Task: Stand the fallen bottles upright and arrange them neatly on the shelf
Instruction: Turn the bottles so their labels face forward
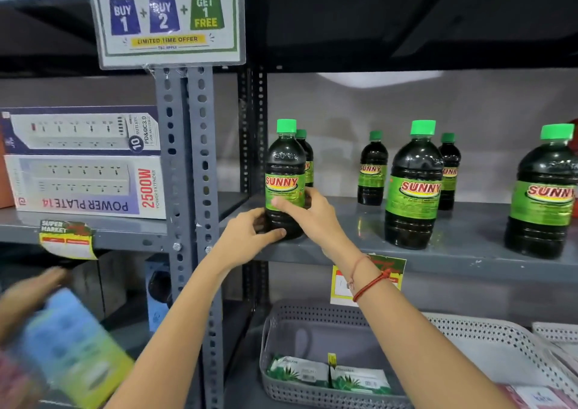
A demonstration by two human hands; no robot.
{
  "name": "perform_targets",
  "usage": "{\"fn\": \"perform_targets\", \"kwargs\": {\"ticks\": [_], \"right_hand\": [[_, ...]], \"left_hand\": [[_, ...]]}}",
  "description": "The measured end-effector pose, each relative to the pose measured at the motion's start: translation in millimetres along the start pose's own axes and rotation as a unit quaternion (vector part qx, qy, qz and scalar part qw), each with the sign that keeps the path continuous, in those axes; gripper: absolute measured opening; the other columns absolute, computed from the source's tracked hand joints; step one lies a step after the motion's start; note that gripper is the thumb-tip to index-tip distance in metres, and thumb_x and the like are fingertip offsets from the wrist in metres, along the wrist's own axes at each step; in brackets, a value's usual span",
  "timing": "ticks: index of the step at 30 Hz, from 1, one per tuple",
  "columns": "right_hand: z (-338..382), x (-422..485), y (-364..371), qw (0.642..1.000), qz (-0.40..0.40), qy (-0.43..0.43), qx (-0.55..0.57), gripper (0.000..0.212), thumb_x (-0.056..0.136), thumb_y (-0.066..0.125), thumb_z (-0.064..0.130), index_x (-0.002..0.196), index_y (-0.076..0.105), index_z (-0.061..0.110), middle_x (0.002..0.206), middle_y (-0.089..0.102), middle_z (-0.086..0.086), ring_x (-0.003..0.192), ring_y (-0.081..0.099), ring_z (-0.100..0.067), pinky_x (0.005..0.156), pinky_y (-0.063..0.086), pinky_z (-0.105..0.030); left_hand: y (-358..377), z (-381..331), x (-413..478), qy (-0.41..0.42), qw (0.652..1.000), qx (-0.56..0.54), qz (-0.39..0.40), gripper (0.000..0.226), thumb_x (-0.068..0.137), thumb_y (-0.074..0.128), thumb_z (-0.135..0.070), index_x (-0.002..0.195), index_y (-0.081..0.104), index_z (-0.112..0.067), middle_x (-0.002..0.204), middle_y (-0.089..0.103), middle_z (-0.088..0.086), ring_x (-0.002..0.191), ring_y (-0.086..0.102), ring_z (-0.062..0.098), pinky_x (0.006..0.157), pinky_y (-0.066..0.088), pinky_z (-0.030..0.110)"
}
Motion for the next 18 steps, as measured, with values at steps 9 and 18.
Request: {"fn": "perform_targets", "kwargs": {"ticks": [9, 18], "right_hand": [[-7, 1, -5, 1.0, 0.025, -0.01, 0.003, 0.041, 0.079, 0.07, 0.044, 0.115, 0.06, 0.027, 0.099, 0.064, 0.016, 0.102, 0.059, -0.007, 0.08, 0.045, -0.018], [6, -15, -23, 0.996, -0.044, -0.076, -0.025, 0.034, 0.086, 0.064, 0.043, 0.112, 0.057, 0.022, 0.111, 0.063, 0.007, 0.11, 0.059, -0.014, 0.09, 0.047, -0.027]], "left_hand": [[1, 0, -2, 0.003, 0.996, -0.081, -0.043, 0.037, 0.068, 0.08, -0.023, 0.102, 0.066, -0.029, 0.105, 0.072, -0.004, 0.098, 0.066, 0.003, 0.09, 0.049, 0.021], [-7, -7, -22, 0.022, 0.979, -0.041, -0.199, 0.058, 0.071, 0.078, -0.029, 0.124, 0.057, -0.016, 0.116, 0.064, -0.004, 0.106, 0.06, 0.008, 0.096, 0.046, 0.029]]}}
Point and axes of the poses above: each hand's wrist, its own x-axis towards the middle knuckle, its own y-axis out of the palm, z = x × y, the point moved 6 cm from there along x, towards the middle knuckle
